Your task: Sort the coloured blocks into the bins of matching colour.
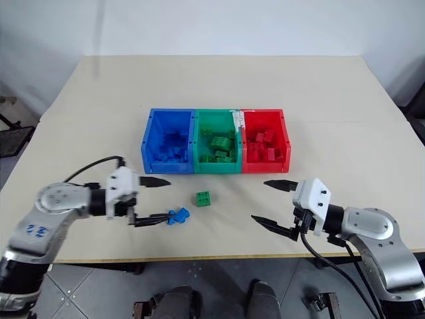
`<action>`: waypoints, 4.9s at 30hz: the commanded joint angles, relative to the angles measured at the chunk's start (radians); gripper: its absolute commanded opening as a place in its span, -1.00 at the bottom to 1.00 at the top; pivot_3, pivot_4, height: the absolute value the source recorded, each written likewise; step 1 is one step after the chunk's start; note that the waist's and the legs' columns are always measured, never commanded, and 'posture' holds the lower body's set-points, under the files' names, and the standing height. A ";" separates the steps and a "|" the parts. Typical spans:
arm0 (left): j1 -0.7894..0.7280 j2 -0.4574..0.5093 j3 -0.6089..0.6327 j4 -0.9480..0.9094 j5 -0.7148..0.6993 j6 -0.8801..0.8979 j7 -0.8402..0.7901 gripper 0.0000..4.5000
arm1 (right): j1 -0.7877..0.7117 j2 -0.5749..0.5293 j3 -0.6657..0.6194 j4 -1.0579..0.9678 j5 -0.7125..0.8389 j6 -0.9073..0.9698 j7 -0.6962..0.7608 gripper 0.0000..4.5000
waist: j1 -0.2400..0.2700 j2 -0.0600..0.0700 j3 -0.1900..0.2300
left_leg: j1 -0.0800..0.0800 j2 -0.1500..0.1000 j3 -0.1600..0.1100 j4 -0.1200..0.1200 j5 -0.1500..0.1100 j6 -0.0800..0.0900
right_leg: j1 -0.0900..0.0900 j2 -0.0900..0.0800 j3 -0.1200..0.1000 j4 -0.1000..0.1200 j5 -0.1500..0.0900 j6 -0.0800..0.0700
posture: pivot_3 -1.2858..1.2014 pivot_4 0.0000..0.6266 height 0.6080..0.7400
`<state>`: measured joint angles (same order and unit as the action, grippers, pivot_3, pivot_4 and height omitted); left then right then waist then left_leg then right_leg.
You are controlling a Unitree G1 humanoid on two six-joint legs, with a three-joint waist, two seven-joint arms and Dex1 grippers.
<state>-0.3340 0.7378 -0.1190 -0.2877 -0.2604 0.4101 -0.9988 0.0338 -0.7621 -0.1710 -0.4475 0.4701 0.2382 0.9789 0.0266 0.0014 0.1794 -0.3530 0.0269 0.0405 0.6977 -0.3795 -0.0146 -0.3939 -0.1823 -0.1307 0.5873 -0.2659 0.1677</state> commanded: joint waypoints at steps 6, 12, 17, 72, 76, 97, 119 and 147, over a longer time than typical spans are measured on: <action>-0.194 -0.140 -0.202 0.102 0.186 0.131 0.144 0.99 | 0.200 0.011 -0.123 -0.158 0.017 -0.005 -0.042 1.00 | 0.002 0.000 0.000 | 0.000 0.000 0.000 0.000 0.000 0.000 | 0.000 0.000 0.000 0.000 0.000 0.000 | 0.03 -0.52 1.00; -0.240 -0.161 -0.248 0.150 0.229 0.148 0.137 0.58 | 0.280 0.032 -0.137 -0.198 0.003 -0.016 -0.078 1.00 | 0.003 0.000 0.000 | 0.000 0.000 0.000 0.001 0.000 0.000 | 0.001 0.000 0.001 -0.002 0.000 0.000 | 0.03 -0.52 1.00; -0.240 -0.158 -0.253 0.143 0.220 0.148 0.100 -0.13 | 0.292 0.036 -0.136 -0.201 0.002 -0.024 -0.089 1.00 | 0.003 0.000 0.000 | 0.000 0.000 0.000 0.001 0.000 0.000 | 0.001 0.000 0.001 -0.002 0.000 0.000 | 0.03 -0.52 1.00; 0.372 0.127 0.449 -0.001 -0.195 -0.142 -0.114 0.98 | -0.204 0.019 0.145 0.059 0.001 -0.046 0.099 1.00 | 0.002 -0.001 0.000 | -0.001 0.001 0.000 0.001 -0.002 0.000 | 0.000 0.000 -0.001 -0.001 0.000 0.000 | 0.03 -0.52 1.00; 0.280 0.098 0.276 -0.189 -0.196 0.125 0.053 0.98 | -0.149 0.003 0.110 0.056 -0.003 -0.040 0.092 1.00 | -0.001 -0.001 0.000 | 0.000 0.001 0.000 0.001 -0.002 0.000 | 0.000 0.000 0.000 0.000 0.000 0.000 | 0.03 -0.52 1.00; -0.163 0.084 -0.233 -0.330 -0.146 0.818 0.360 0.44 | 0.099 -0.016 0.002 -0.124 0.021 -0.005 0.025 1.00 | 0.001 -0.001 0.000 | 0.000 0.001 0.001 0.002 -0.002 0.000 | 0.000 0.001 0.001 -0.001 0.000 0.000 | 0.03 -0.52 1.00; -0.140 -0.172 0.098 -0.076 -0.095 0.314 0.464 -0.61 | 0.154 0.110 -0.102 -0.151 0.057 -0.050 -0.120 1.00 | 0.023 -0.001 0.000 | 0.000 0.001 0.001 0.003 -0.002 0.000 | 0.001 0.001 0.002 -0.002 0.000 0.000 | 0.03 -0.52 1.00; 0.100 -0.046 0.513 0.181 -0.188 -0.164 0.142 0.91 | -0.172 0.147 0.042 0.071 0.039 -0.086 -0.029 1.00 | -0.028 -0.001 0.000 | 0.001 0.002 0.002 0.000 -0.002 0.000 | -0.001 0.001 -0.001 0.000 0.000 0.001 | 0.03 -0.52 1.00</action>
<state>-0.2619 0.6576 0.3261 -0.1207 -0.4194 0.3267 -0.7819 -0.1142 -0.6063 -0.1465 -0.3783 0.4972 0.1733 0.9202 -0.0012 0.0008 0.1793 -0.3521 0.0288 0.0422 0.6977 -0.3815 -0.0147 -0.3954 -0.1817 -0.1313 0.5872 -0.2656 0.1683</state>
